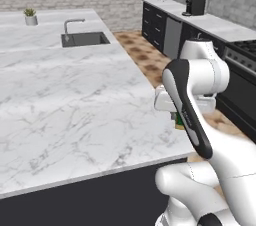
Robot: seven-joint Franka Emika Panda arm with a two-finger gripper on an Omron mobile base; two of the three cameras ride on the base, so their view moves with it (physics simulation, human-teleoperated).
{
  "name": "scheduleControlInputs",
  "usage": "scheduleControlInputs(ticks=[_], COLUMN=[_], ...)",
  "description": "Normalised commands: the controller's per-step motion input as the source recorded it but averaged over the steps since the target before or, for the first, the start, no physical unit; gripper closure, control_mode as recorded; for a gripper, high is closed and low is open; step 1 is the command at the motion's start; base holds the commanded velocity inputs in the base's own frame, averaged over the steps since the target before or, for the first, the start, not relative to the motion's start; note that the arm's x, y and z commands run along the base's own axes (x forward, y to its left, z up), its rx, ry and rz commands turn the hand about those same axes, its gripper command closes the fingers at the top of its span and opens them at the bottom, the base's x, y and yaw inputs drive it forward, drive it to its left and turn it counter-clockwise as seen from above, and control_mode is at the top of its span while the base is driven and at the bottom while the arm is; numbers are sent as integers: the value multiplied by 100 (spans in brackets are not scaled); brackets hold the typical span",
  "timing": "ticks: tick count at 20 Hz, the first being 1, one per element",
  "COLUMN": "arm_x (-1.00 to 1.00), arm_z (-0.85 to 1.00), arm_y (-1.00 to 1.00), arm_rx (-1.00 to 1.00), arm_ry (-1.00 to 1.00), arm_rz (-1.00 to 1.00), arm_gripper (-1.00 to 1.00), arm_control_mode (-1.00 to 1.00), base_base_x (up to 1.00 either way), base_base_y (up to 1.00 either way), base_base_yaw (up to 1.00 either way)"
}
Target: Place the sponge inside the microwave to prepare for sanitizing.
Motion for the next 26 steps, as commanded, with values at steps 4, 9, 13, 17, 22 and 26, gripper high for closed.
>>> scheduleControlInputs(ticks=[4,9,13,17,22,26], arm_x=[0,0,0,0,0,0], arm_z=[0,0,0,0,0,0], arm_y=[0,0,0,0,0,0], arm_rx=[0,0,0,0,0,0], arm_ry=[0,0,0,0,0,0], arm_rz=[0,0,0,0,0,0], arm_gripper=[100,100,100,100,100,100], arm_control_mode=[100,100,100,100,100,100], base_base_x=[-65,-23,-6,-1,13,35], base_base_y=[0,0,-1,0,-1,-2], base_base_yaw=[9,32,68,74,71,65])
